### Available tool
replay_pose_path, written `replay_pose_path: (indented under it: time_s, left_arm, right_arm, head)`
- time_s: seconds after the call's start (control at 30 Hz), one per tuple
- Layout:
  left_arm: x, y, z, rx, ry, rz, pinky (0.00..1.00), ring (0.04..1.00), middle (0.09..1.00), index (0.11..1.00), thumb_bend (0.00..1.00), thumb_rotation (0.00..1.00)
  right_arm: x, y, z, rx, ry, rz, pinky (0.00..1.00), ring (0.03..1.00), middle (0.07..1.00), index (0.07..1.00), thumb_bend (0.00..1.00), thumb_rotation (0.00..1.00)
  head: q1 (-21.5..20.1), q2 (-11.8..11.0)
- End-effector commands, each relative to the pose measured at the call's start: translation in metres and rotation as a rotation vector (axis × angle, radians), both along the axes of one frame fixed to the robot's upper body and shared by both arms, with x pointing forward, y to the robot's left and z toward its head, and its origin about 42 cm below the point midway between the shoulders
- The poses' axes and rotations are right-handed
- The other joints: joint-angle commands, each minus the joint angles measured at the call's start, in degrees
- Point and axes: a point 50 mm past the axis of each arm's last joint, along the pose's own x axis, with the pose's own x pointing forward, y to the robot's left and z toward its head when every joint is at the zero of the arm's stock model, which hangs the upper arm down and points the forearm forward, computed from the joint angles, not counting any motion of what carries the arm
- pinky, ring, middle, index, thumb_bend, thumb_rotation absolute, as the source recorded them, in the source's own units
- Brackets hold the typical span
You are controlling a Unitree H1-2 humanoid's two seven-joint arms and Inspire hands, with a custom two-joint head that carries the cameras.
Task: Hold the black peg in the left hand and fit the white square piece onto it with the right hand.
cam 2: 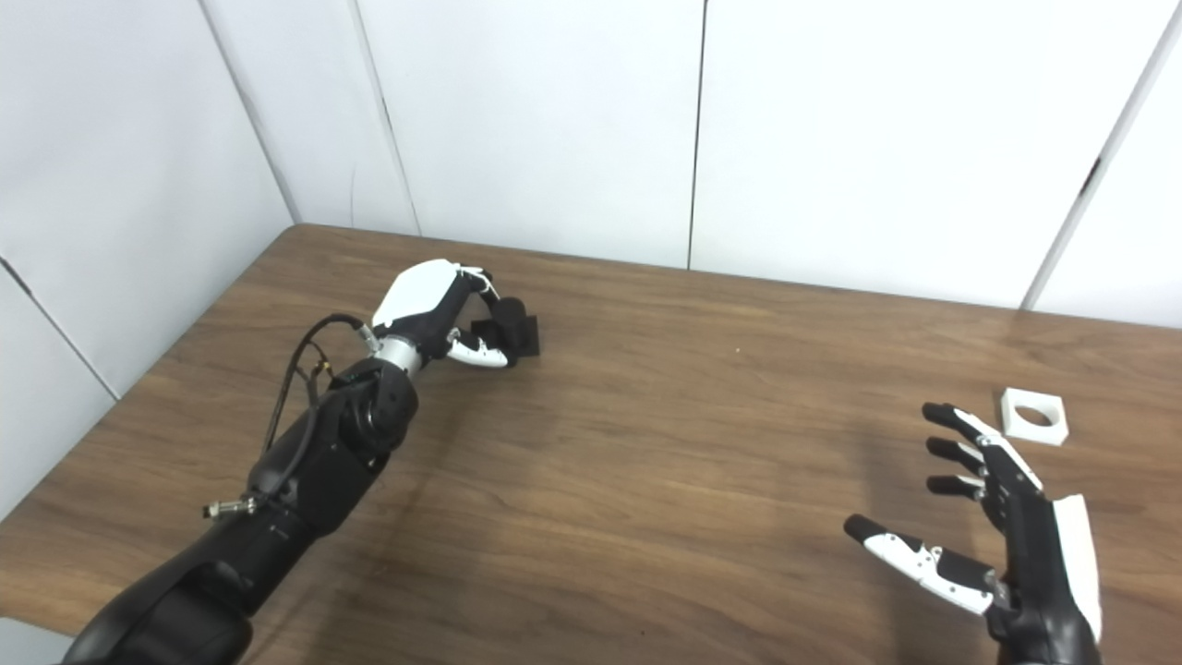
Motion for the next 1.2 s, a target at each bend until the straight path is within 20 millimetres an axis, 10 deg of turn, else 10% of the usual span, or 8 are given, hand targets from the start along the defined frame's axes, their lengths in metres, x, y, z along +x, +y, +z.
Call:
replay_pose_path:
  time_s: [0.0, 1.17]
  left_arm:
    - [-0.001, 0.009, -0.003, 0.031, 0.038, -0.009, 0.97, 0.964, 0.884, 0.489, 0.52, 0.08]
    - [-0.043, -0.045, 0.029, -0.083, 0.085, -0.709, 1.0, 1.0, 0.962, 0.491, 0.52, 0.08]
  right_arm:
    - [-0.004, 0.002, 0.008, 0.003, -0.057, 0.0, 0.65, 0.782, 0.86, 0.779, 0.74, 0.0]
    - [0.002, 0.011, -0.011, 0.044, -0.062, 0.007, 0.62, 0.78, 0.881, 0.803, 0.73, 0.12]
  head:
    - [0.0, 0.1]
    - [-12.7, 3.4]
